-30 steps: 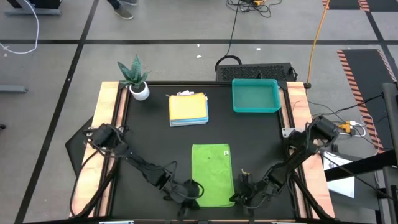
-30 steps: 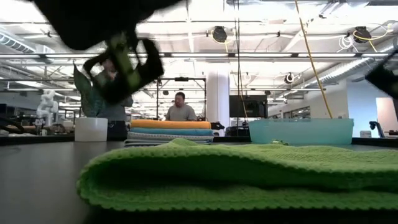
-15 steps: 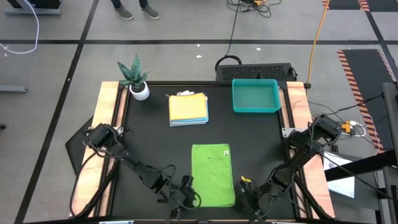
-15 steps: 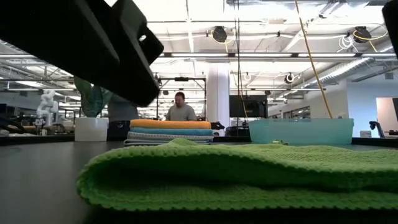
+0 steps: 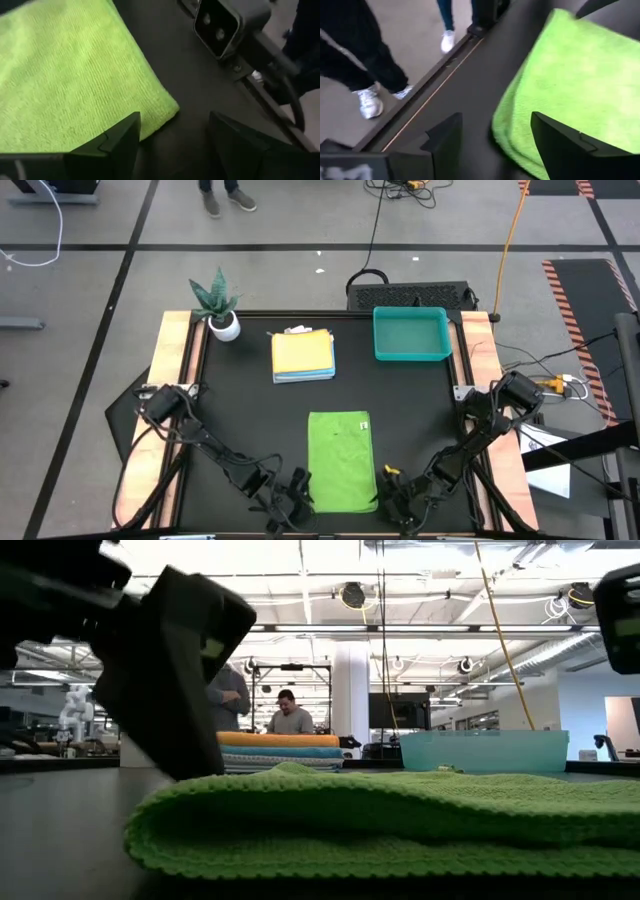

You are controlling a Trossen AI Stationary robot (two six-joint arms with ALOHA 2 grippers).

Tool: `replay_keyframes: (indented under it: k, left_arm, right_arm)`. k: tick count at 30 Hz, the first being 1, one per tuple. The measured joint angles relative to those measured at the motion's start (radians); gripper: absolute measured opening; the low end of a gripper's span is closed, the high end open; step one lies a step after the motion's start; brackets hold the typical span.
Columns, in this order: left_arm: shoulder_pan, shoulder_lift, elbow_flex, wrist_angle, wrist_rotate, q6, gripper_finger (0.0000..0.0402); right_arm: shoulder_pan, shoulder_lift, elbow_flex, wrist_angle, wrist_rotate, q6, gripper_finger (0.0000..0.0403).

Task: Fold microfiber towels
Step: Fold the green microfiber towel

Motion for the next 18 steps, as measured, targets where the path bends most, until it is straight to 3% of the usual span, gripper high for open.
replay_keyframes:
  k: [3, 10, 18]
  left_arm:
    - [-0.007, 0.015, 0.0, 0.005, -0.008, 0.014, 0.0241]
    - [0.001, 0.027, 0.0, 0.009, 0.0, 0.046, 0.0241]
    - [0.023, 0.038, 0.001, 0.029, 0.03, 0.049, 0.0241]
  right_arm:
    - [0.0, 0.0, 0.0, -0.001, 0.041, 0.0, 0.0232]
    - [-0.025, 0.0, 0.0, -0.041, 0.007, -0.001, 0.0205]
    - [-0.045, 0.0, -0.027, -0.045, -0.083, 0.004, 0.0114]
